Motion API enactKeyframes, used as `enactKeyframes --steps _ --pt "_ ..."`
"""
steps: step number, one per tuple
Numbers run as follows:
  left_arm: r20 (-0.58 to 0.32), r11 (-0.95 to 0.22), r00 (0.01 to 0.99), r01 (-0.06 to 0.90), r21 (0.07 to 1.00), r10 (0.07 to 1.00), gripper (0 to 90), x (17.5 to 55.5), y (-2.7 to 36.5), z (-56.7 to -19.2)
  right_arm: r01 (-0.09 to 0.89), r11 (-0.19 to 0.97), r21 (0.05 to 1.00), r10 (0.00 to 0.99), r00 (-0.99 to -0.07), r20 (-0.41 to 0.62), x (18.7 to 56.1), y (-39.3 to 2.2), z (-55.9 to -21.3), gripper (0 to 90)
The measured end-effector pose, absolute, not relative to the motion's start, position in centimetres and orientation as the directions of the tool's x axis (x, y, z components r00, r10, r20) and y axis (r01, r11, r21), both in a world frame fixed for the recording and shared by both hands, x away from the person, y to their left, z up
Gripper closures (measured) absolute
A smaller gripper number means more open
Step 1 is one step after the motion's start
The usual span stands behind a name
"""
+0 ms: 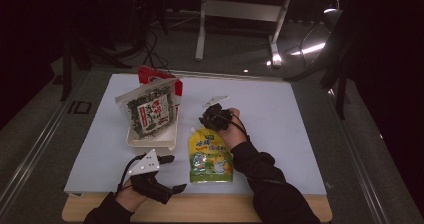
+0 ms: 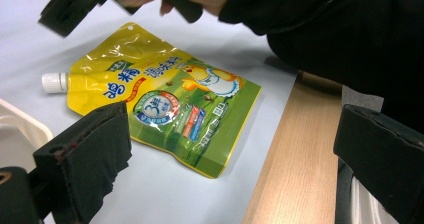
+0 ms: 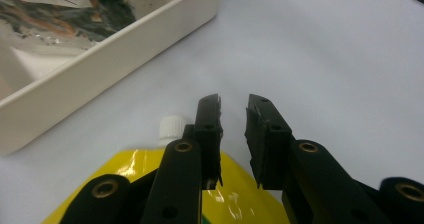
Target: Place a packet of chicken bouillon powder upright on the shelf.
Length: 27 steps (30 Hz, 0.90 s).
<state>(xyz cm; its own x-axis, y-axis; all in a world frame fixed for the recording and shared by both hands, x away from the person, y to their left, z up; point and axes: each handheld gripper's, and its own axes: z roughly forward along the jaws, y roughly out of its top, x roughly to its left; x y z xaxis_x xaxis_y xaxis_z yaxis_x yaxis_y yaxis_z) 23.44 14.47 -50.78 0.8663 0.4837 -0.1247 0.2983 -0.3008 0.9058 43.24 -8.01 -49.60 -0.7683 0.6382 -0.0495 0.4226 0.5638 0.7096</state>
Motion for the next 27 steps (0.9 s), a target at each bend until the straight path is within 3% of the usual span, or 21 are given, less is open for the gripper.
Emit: enactKeyframes --steps 4,11,12,13,16,22,27 --pt "-0.123 -0.300 0.868 0.294 0.907 0.481 2.5 23.5 14.4 -50.8 0.361 0.605 0.710 0.613 -0.780 -0.126 41.9 -8.9 -48.5 64.3" --pt "-0.119 -0.304 0.873 0.289 0.908 0.474 2.5 23.6 14.2 -50.8 0.354 0.583 0.731 0.598 -0.796 -0.091 40.5 -10.2 -48.0 46.9" --pt "-0.118 -0.306 0.873 0.288 0.907 0.473 2.5 23.6 14.2 -50.8 0.355 0.568 0.742 0.600 -0.797 -0.078 40.1 -10.7 -47.9 37.7" --pt "-0.118 -0.306 0.873 0.288 0.907 0.473 2.5 23.6 14.2 -50.8 0.355 0.568 0.742 0.600 -0.797 -0.078 40.1 -10.7 -47.9 37.7" --pt "-0.120 -0.308 0.875 0.289 0.906 0.470 2.5 23.6 14.1 -50.8 0.367 0.534 0.762 0.600 -0.799 -0.036 39.5 -11.7 -47.9 20.8" --pt "-0.118 -0.313 0.878 0.287 0.906 0.464 2.5 23.7 14.0 -50.8 0.371 0.517 0.771 0.597 -0.802 -0.015 38.4 -13.3 -48.1 14.8" --pt "-0.119 -0.314 0.880 0.287 0.905 0.460 2.5 23.7 13.9 -50.8 0.361 0.529 0.768 0.612 -0.789 -0.050 37.8 -15.0 -48.2 16.7"
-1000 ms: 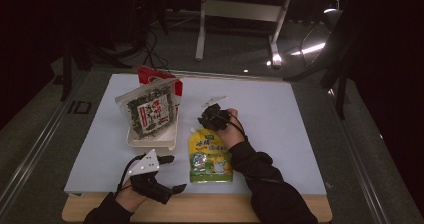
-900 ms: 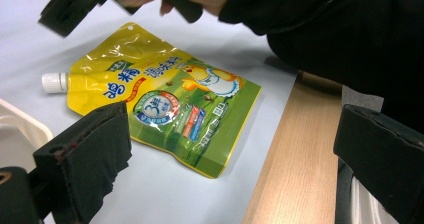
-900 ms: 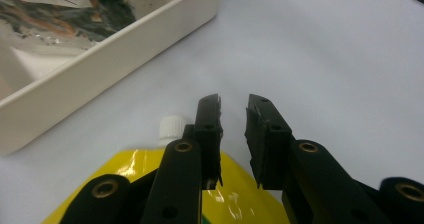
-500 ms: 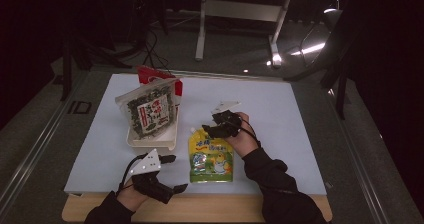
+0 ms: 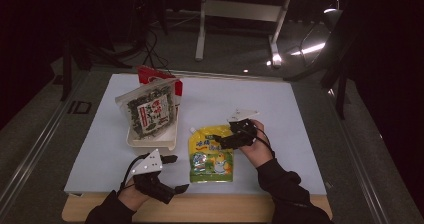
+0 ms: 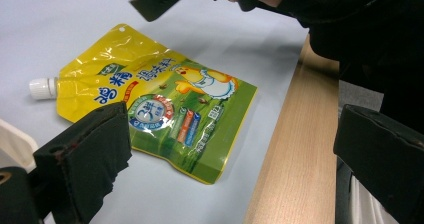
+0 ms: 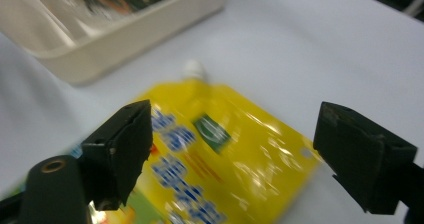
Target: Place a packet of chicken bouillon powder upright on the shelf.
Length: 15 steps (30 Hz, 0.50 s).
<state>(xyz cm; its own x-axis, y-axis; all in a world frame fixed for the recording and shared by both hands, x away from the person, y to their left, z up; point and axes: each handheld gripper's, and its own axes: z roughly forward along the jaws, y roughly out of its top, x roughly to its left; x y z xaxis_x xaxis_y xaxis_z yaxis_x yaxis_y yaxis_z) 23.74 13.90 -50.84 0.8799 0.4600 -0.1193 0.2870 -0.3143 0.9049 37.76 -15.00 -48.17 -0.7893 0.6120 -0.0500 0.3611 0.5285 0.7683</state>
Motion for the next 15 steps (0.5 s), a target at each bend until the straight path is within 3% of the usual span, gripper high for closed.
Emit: enactKeyframes --steps 3,4,15 --pt "-0.120 -0.313 0.880 0.287 0.905 0.460 2.5 23.8 13.9 -50.9 0.343 0.550 0.761 0.610 -0.788 -0.087 37.5 -15.7 -48.2 19.8" --pt "-0.122 -0.313 0.880 0.288 0.905 0.459 2.5 23.8 13.9 -50.9 0.342 0.563 0.752 0.597 -0.798 -0.083 37.4 -16.4 -48.3 16.6" --pt "-0.122 -0.314 0.881 0.288 0.905 0.457 2.5 23.9 13.8 -51.0 0.429 0.575 0.697 0.568 -0.822 0.037 37.2 -18.2 -49.2 10.4"
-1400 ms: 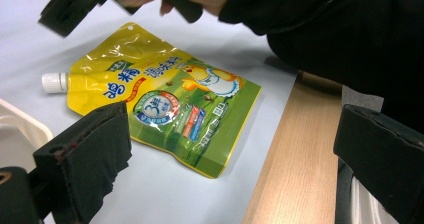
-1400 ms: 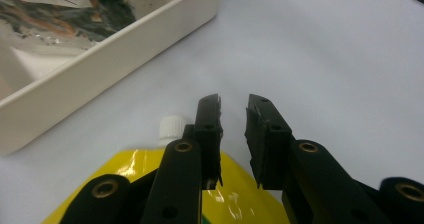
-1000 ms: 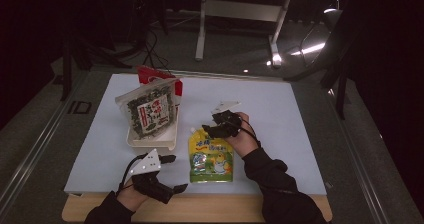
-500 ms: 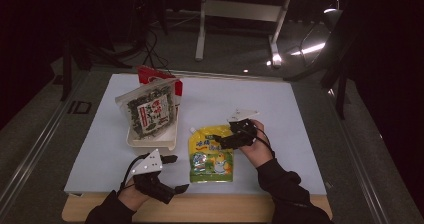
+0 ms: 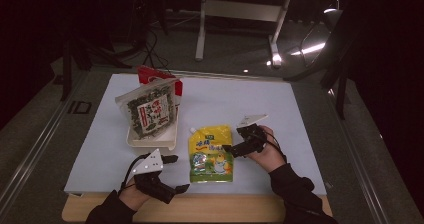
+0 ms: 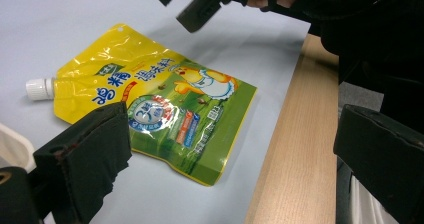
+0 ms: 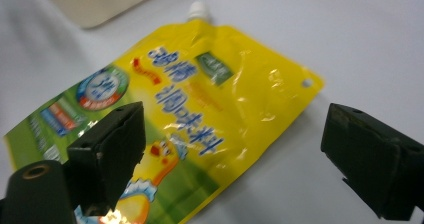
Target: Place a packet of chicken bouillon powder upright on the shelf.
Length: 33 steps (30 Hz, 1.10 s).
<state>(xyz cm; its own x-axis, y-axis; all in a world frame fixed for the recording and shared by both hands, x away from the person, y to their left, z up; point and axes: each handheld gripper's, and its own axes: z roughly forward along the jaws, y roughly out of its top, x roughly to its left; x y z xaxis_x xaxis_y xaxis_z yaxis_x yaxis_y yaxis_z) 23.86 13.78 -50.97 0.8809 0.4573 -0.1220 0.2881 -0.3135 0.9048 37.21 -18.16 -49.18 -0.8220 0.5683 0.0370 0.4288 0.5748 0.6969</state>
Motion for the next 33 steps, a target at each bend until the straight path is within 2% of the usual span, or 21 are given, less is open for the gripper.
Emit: enactKeyframes --steps 6,8,13,25,33 --pt "-0.120 -0.318 0.882 0.287 0.904 0.456 2.5 23.9 13.7 -51.0 0.446 0.590 0.673 0.600 -0.800 0.004 38.0 -18.0 -49.8 17.8" --pt "-0.120 -0.319 0.882 0.287 0.903 0.455 2.5 23.9 13.7 -51.0 0.433 0.609 0.665 0.600 -0.800 -0.029 38.4 -17.8 -49.9 22.9" --pt "-0.119 -0.319 0.881 0.288 0.903 0.458 2.5 23.9 13.7 -51.0 0.452 0.618 0.643 0.608 -0.793 -0.026 40.1 -17.4 -50.2 33.3" --pt "-0.120 -0.327 0.882 0.291 0.899 0.455 2.5 23.9 13.7 -51.2 0.509 0.649 0.566 0.612 -0.791 0.009 44.0 -15.9 -51.1 33.9" --pt "-0.118 -0.328 0.882 0.290 0.899 0.455 2.5 23.9 13.8 -51.2 0.533 0.667 0.520 0.601 -0.798 0.048 44.8 -15.6 -51.7 38.9"
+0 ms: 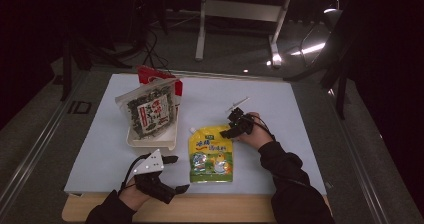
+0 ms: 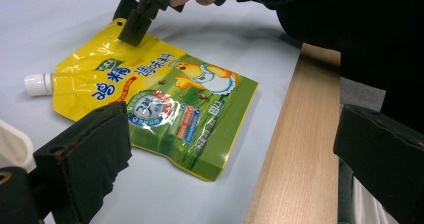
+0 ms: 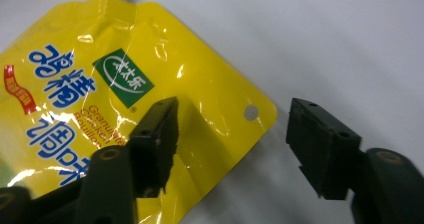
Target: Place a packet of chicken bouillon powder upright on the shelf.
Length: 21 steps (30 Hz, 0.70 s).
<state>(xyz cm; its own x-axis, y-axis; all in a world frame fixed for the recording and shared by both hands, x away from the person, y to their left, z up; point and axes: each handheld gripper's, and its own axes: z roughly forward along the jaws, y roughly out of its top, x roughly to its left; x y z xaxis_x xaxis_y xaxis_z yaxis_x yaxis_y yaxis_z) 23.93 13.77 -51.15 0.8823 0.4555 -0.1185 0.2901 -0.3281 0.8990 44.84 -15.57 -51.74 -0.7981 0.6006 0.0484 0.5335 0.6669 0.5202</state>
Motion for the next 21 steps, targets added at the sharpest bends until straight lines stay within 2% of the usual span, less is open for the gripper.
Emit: enactKeyframes --steps 4,7,9,10,12,14,17,21 --pt "-0.117 -0.329 0.883 0.289 0.899 0.455 2.5 23.9 13.8 -51.2 0.530 0.676 0.512 0.590 -0.805 0.054 44.9 -15.5 -51.8 43.9" --pt "-0.119 -0.328 0.883 0.291 0.899 0.455 2.5 24.0 13.8 -51.2 0.511 0.692 0.510 0.579 -0.815 0.031 44.7 -15.3 -51.4 53.8" --pt "-0.120 -0.328 0.883 0.291 0.899 0.455 2.6 24.0 13.7 -51.2 0.501 0.701 0.508 0.581 -0.814 0.000 44.6 -15.4 -51.0 65.2" --pt "-0.121 -0.327 0.882 0.292 0.899 0.455 2.6 24.0 13.7 -51.2 0.496 0.703 0.509 0.579 -0.815 -0.004 44.6 -15.4 -50.8 67.6" --pt "-0.119 -0.328 0.883 0.290 0.899 0.455 2.6 23.9 13.7 -51.2 0.482 0.714 0.508 0.571 -0.821 -0.024 44.6 -15.5 -50.4 80.1" --pt "-0.119 -0.328 0.883 0.290 0.899 0.455 2.6 24.0 13.7 -51.2 0.472 0.722 0.506 0.561 -0.828 -0.028 44.4 -15.5 -50.0 87.0" --pt "-0.121 -0.327 0.882 0.291 0.899 0.455 2.6 24.0 13.7 -51.2 0.460 0.732 0.502 0.543 -0.840 -0.021 44.2 -15.4 -49.6 90.0" --pt "-0.122 -0.325 0.881 0.292 0.899 0.456 2.6 24.0 13.7 -51.1 0.413 0.753 0.512 0.514 -0.856 -0.065 43.5 -15.1 -49.0 90.0"
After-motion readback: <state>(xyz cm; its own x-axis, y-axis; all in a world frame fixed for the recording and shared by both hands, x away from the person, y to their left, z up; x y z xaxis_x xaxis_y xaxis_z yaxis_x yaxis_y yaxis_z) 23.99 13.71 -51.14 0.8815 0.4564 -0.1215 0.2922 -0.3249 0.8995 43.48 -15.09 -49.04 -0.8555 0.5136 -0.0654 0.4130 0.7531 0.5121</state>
